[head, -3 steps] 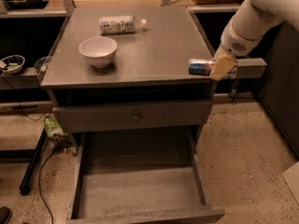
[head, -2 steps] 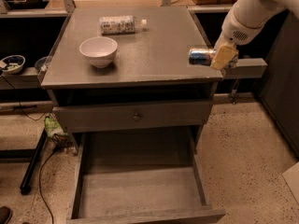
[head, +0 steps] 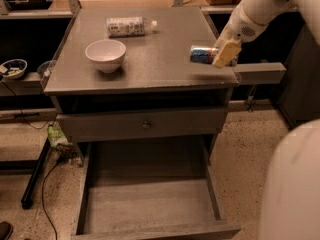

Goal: Pick redbull can from middle drawer and place on counter

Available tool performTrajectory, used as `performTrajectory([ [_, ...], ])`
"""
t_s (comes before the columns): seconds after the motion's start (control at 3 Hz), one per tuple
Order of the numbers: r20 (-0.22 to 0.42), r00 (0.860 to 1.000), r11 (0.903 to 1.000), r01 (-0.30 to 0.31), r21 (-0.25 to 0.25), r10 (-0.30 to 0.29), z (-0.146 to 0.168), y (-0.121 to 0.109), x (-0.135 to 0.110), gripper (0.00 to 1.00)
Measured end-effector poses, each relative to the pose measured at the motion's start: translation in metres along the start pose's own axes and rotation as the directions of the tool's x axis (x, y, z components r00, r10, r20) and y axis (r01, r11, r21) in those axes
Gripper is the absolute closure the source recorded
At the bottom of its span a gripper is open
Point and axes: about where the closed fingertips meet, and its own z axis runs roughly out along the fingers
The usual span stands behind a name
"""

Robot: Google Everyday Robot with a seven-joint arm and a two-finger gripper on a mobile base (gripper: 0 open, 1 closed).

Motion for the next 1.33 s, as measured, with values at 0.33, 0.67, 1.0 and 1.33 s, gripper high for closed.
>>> performTrajectory([
  [0.33, 0.095, 0.995, 0.9973, 0.007, -0.073, 0.000, 0.030, -0.006, -0.012, 1.00],
  [0.67, 0.112, 0.994, 0.9974, 0.001, -0.072, 0.007, 0.033, -0.010, -0.013, 1.00],
  [1.0, 0.133, 0.991, 0.9969, -0.007, -0.078, 0.017, 0.034, -0.011, -0.014, 1.00],
  [1.33, 0.157, 0.987, 0.9943, 0.001, -0.107, 0.016, 0.052, -0.010, -0.024, 1.00],
])
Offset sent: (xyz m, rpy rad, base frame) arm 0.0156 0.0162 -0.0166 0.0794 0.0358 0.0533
